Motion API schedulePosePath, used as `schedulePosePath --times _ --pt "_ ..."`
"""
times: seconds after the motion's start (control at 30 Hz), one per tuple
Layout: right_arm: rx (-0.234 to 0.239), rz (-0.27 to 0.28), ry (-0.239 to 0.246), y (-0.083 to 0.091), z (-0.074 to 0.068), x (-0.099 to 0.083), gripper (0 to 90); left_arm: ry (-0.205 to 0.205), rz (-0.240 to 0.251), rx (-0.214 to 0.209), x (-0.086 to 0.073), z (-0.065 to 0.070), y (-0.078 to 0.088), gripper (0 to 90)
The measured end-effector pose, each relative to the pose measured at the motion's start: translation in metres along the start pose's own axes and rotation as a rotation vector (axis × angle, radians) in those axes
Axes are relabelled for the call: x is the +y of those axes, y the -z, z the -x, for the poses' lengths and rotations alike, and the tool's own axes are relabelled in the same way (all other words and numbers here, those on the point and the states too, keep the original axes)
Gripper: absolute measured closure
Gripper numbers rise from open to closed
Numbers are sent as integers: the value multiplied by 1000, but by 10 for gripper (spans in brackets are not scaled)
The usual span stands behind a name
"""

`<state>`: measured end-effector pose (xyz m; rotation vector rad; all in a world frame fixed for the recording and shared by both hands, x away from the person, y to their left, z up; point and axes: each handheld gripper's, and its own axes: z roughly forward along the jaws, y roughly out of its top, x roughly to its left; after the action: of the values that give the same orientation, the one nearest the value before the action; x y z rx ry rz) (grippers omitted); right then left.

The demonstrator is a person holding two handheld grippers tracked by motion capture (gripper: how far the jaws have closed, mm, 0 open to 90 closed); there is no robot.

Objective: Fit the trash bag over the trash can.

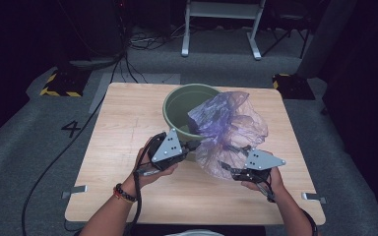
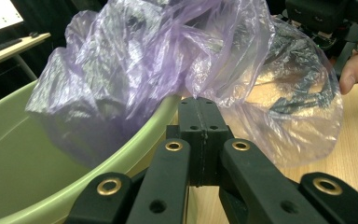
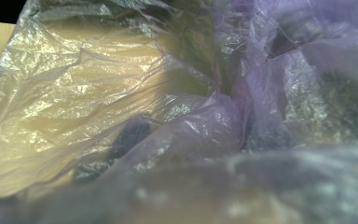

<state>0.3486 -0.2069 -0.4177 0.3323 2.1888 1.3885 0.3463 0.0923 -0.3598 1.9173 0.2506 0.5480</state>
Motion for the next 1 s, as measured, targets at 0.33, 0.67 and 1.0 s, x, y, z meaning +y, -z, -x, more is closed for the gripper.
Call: schedulePosePath --times 0.33,0.67,1.0 --pt "-41 25 -37 8 1 -3 219 30 -14 39 -15 -7 9 900" --pt "-38 -30 -50 12 7 -11 212 83 6 108 -27 -23 31 900" --pt "-105 -113 -109 26 33 -39 222 95 -12 135 -43 -27 36 900"
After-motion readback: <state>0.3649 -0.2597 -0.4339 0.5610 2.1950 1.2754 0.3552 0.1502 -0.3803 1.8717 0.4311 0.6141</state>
